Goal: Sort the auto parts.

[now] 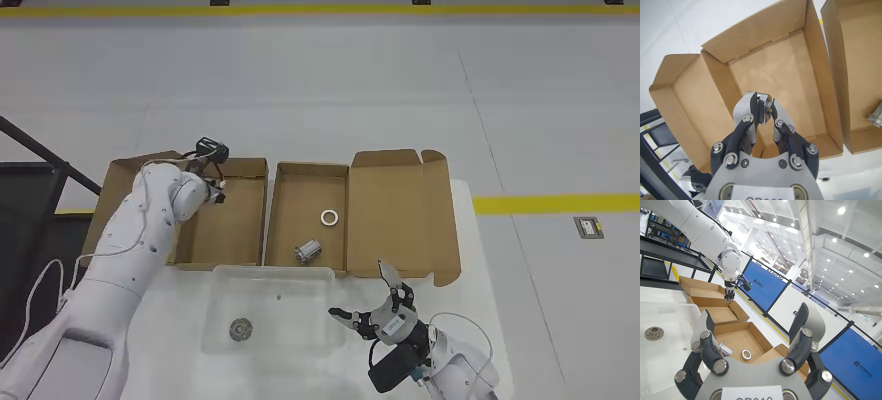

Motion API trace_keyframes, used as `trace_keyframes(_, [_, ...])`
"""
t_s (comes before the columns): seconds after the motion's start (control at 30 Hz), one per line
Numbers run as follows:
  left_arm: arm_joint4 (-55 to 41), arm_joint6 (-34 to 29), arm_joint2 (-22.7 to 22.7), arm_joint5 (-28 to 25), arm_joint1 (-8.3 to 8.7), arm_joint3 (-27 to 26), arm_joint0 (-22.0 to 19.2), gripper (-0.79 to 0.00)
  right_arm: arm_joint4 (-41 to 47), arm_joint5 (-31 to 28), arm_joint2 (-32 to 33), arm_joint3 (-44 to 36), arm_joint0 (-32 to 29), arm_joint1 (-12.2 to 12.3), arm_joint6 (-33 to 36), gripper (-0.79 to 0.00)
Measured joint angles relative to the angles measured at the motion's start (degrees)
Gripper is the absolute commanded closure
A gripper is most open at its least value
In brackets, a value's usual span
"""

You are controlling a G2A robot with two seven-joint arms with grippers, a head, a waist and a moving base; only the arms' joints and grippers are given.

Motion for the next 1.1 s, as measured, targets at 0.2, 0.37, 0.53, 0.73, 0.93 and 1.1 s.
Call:
trace_keyframes(0.2, [4.3,2.6,3.0,-3.4,-1.99,3.8,0.1,0.000,0.0,0.0,0.0,0.0,0.0,0.0,0.0,-0.785])
trace_keyframes(0.37, [5.5,4.7,3.4,-1.8,-2.88,5.0,0.6,0.000,0.0,0.0,0.0,0.0,0.0,0.0,0.0,-0.785])
trace_keyframes(0.53, [5.5,4.6,3.4,-1.9,-2.86,5.0,0.5,0.000,0.0,0.0,0.0,0.0,0.0,0.0,0.0,-0.785])
trace_keyframes(0.73, [6.7,6.6,2.4,0.0,-2.24,3.4,3.2,0.000,0.0,0.0,0.0,0.0,0.0,0.0,0.0,-0.785])
trace_keyframes(0.93, [8.4,8.3,0.6,-1.2,-1.33,1.8,6.0,0.000,0.0,0.0,0.0,0.0,0.0,0.0,0.0,-0.785])
trace_keyframes(1.1, [9.1,9.1,-0.8,-1.9,-1.05,0.9,7.2,-0.683,0.0,0.0,0.0,0.0,0.0,0.0,0.0,-0.785])
